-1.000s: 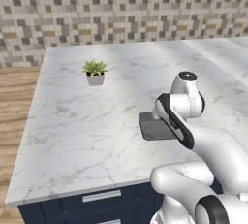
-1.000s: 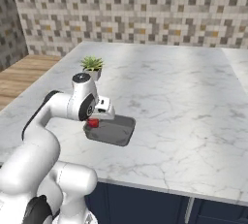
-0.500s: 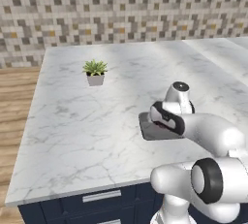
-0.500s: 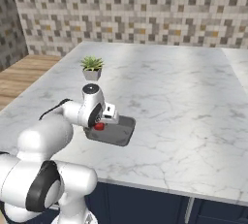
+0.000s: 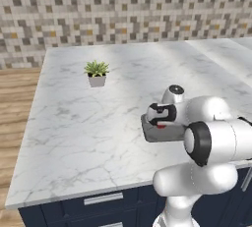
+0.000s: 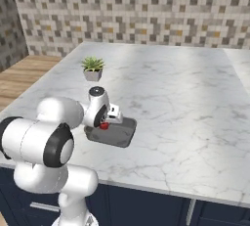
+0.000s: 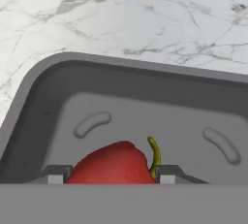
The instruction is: Take the bell pepper and lemon wedge out of the freezer and place them in the tupperware container on the counter. Then put the tupperware containing the vegetables back in the freezer.
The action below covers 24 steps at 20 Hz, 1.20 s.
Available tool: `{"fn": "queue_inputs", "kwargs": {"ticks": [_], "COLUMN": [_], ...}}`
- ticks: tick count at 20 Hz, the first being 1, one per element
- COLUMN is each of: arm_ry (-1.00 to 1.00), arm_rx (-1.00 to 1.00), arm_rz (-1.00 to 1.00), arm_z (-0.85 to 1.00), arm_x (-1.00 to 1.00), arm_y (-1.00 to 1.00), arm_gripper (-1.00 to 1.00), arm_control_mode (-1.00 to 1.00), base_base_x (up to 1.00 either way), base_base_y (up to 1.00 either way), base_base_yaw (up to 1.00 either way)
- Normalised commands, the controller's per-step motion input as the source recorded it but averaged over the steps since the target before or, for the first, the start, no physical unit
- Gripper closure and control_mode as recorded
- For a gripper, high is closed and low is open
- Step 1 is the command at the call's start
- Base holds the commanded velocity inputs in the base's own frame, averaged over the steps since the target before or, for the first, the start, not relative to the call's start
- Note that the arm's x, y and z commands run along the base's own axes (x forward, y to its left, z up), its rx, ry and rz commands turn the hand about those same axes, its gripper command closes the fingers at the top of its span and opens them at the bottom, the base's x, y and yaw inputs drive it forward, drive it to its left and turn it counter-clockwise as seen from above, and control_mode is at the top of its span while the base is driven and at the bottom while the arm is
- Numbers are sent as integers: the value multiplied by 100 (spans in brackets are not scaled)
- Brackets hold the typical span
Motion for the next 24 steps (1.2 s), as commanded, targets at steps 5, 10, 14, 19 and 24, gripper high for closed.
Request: {"fn": "queue_inputs", "kwargs": {"ticks": [5,10,14,19,24], "arm_ry": [0,1,0,-1,-3], "arm_rx": [0,0,0,0,1], "arm_rz": [0,0,0,0,-3], "arm_z": [-23,-26,-5,7,54], "arm_x": [5,20,18,-5,-17], "arm_y": [0,0,0,0,0], "arm_gripper": [100,-100,-100,-100,-100], "arm_control_mode": [-100,-100,-100,-100,-100], "base_base_x": [0,0,0,0,0], "base_base_y": [0,0,0,0,0], "base_base_yaw": [0,0,0,0,0]}}
